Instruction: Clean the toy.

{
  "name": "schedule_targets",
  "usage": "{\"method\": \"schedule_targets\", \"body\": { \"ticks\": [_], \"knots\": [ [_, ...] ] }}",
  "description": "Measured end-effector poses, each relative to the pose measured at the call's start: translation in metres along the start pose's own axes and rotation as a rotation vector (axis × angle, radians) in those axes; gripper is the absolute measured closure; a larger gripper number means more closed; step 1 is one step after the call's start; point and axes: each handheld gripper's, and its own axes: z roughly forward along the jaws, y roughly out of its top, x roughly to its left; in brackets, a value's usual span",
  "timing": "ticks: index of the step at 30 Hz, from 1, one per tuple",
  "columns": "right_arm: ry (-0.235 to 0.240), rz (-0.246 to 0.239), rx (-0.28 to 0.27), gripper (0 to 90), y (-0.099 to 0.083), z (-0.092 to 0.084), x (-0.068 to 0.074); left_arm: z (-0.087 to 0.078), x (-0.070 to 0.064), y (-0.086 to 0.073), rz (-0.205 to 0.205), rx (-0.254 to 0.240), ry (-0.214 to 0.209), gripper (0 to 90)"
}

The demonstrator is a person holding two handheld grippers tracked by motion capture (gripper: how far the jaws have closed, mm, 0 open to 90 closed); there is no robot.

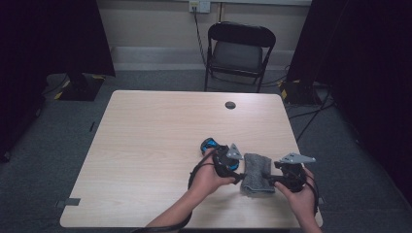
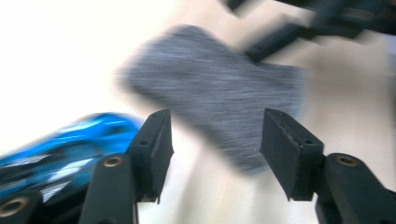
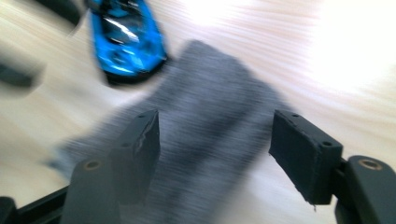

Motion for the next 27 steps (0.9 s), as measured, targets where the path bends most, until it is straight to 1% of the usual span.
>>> {"method": "schedule_targets", "body": {
  "ticks": [2,3,4,5,6,7,8,9,10,11,12,13,14,15,16,17,18,19,21,22,25,27],
  "knots": [
    [0.029,0.038,0.009,34.6,0.001,0.007,0.012,-0.005,0.015,-0.002,-0.019,0.004,0.070,38.3],
    [0.030,0.058,0.019,35.8,0.001,0.011,0.017,-0.005,0.022,-0.004,-0.027,0.005,0.095,36.6],
    [0.015,0.067,0.023,35.9,0.000,0.015,0.022,-0.005,0.029,-0.006,-0.030,0.011,0.113,35.7],
    [-0.006,0.065,0.034,35.3,0.000,0.019,0.027,-0.003,0.035,-0.009,-0.035,0.016,0.130,34.6],
    [-0.032,0.058,0.047,34.1,0.000,0.022,0.030,-0.001,0.041,-0.011,-0.049,0.028,0.140,31.6],
    [-0.047,0.050,0.056,32.2,-0.001,0.026,0.032,0.002,0.046,-0.013,-0.063,0.031,0.149,29.1],
    [-0.049,0.055,0.062,31.2,-0.001,0.028,0.033,0.003,0.051,-0.016,-0.066,0.040,0.149,28.5],
    [-0.060,0.056,0.064,30.2,-0.002,0.030,0.034,0.005,0.056,-0.018,-0.083,0.042,0.157,27.6],
    [-0.065,0.049,0.068,29.4,-0.003,0.032,0.035,0.006,0.060,-0.020,-0.092,0.043,0.168,26.1],
    [-0.062,0.044,0.073,29.7,-0.004,0.035,0.036,0.007,0.063,-0.021,-0.102,0.038,0.168,24.2],
    [-0.066,0.039,0.081,29.8,-0.005,0.037,0.036,0.008,0.065,-0.021,-0.120,0.029,0.158,22.8],
    [-0.073,0.029,0.086,29.9,-0.006,0.039,0.036,0.009,0.067,-0.021,-0.114,0.031,0.159,22.9],
    [-0.069,0.034,0.087,30.4,-0.006,0.041,0.036,0.011,0.069,-0.021,-0.106,0.033,0.154,22.3],
    [-0.065,0.044,0.089,31.0,-0.007,0.042,0.035,0.014,0.071,-0.021,-0.112,0.032,0.148,21.7],
    [-0.066,0.044,0.091,31.8,-0.007,0.043,0.035,0.016,0.071,-0.020,-0.107,0.045,0.149,21.2],
    [-0.068,0.038,0.094,33.4,-0.007,0.043,0.036,0.019,0.071,-0.020,-0.100,0.042,0.144,20.6],
    [-0.064,0.035,0.096,34.7,-0.007,0.043,0.036,0.022,0.071,-0.021,-0.103,0.040,0.134,20.9],
    [-0.059,0.038,0.098,35.6,-0.007,0.043,0.035,0.024,0.070,-0.021,-0.108,0.047,0.128,20.4],
    [-0.053,0.040,0.104,38.2,-0.006,0.043,0.034,0.028,0.067,-0.022,-0.089,0.072,0.135,18.0],
    [-0.048,0.033,0.107,41.4,-0.006,0.043,0.035,0.029,0.067,-0.022,-0.074,0.076,0.136,16.2],
    [-0.043,0.022,0.110,43.9,-0.005,0.043,0.035,0.029,0.067,-0.022,-0.086,0.076,0.145,15.3],
    [-0.036,0.028,0.110,47.1,-0.004,0.043,0.035,0.030,0.066,-0.021,-0.076,0.090,0.148,14.9]
  ]
}}
